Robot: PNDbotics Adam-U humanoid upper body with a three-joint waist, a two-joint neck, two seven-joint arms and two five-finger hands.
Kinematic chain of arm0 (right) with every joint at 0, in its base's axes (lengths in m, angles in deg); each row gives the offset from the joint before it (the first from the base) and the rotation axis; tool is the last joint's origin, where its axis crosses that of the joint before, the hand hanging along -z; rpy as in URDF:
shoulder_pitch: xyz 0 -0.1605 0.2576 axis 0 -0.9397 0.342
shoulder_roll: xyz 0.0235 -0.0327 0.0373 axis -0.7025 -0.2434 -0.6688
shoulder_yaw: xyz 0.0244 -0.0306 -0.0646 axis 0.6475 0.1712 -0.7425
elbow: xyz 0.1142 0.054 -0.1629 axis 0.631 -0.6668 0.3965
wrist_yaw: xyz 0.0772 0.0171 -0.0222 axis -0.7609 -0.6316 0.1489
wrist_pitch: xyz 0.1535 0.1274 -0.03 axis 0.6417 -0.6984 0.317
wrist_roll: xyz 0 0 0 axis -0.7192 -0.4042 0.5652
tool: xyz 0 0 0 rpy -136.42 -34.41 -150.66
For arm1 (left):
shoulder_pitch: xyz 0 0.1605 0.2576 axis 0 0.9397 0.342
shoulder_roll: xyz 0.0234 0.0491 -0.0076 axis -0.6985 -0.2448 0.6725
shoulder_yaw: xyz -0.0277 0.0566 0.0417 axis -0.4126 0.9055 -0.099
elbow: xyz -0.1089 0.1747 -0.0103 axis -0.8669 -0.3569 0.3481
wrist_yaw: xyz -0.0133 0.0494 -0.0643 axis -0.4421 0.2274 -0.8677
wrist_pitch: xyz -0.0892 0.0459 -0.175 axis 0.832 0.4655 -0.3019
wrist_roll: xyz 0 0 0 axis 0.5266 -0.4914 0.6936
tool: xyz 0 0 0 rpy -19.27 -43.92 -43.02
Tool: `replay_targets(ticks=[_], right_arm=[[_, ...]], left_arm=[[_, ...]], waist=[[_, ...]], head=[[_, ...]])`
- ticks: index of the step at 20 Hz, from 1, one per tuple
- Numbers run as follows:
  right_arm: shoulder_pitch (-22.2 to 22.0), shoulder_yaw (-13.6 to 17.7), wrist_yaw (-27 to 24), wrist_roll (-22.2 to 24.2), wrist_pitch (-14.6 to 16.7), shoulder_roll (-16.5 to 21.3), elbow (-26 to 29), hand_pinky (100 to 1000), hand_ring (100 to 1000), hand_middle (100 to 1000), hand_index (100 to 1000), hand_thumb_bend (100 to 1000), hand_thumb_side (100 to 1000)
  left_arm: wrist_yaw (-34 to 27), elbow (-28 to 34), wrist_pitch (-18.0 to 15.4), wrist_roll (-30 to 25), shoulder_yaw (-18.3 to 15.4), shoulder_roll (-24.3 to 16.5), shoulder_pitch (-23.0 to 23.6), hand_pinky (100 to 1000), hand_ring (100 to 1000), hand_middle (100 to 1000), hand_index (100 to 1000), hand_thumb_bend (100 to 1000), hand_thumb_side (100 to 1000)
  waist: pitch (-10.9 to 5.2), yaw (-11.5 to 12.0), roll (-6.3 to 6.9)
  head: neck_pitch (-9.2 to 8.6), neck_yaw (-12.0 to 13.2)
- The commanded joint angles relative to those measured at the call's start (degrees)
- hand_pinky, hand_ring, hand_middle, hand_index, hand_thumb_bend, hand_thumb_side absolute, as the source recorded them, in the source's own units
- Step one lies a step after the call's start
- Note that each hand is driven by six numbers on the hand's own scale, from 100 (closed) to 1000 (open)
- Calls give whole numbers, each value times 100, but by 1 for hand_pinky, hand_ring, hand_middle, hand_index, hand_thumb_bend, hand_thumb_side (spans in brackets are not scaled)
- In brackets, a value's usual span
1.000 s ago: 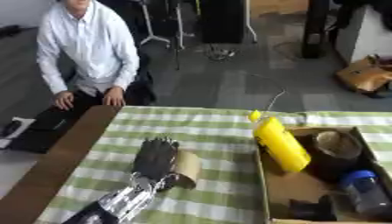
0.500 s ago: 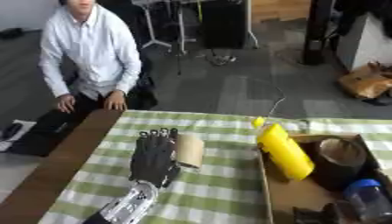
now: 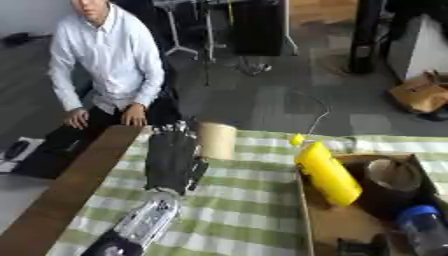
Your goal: Pick up objects on the table and place them in the box.
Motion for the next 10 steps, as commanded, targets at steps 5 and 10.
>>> replay_targets(ticks=[5, 10], right_arm=[[-36, -8, 10, -20, 44, 122, 57, 929, 1000, 925, 868, 105, 1000], [-75, -26, 12, -20, 66, 184, 57, 930, 1000, 925, 867, 102, 1000]], left_arm=[[178, 299, -241, -19, -58, -167, -663, 100, 100, 100, 299, 120, 349], [260, 270, -578, -159, 88, -289, -1216, 100, 100, 100, 338, 193, 321]], waist=[[-148, 28, 1], [-205, 51, 34]], head=[[49, -147], [101, -207]])
